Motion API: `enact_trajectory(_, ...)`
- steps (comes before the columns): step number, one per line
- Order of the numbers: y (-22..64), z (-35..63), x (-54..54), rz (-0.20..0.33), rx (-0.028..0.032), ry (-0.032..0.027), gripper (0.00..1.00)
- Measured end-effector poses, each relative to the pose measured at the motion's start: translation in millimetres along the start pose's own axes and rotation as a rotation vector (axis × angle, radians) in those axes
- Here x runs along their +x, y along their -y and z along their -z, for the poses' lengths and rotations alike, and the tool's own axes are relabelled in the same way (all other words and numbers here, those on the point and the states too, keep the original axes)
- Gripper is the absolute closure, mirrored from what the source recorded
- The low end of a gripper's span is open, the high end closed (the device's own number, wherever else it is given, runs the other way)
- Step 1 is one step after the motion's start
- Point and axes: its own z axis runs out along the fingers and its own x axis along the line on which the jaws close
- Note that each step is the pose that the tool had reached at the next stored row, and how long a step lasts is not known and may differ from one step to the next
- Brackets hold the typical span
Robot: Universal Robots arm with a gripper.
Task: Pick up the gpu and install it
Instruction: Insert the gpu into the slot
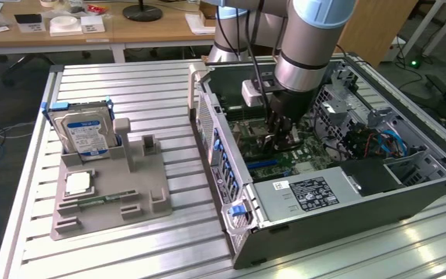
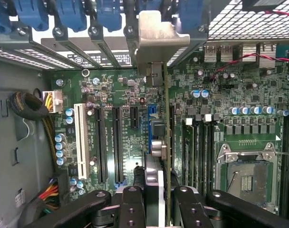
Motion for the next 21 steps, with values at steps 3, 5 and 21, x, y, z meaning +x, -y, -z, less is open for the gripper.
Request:
enact_trajectory(3, -0.8, -1.9, 0.1, 0.0, 0.0, 0.0, 0.72)
enact_trajectory(5, -2.0, -2.6, 0.3, 0.0, -0.0001, -0.0002, 0.72)
enact_trajectory(21, -5.5, -8.9, 2.0, 0.0, 0.0, 0.0002, 0.72)
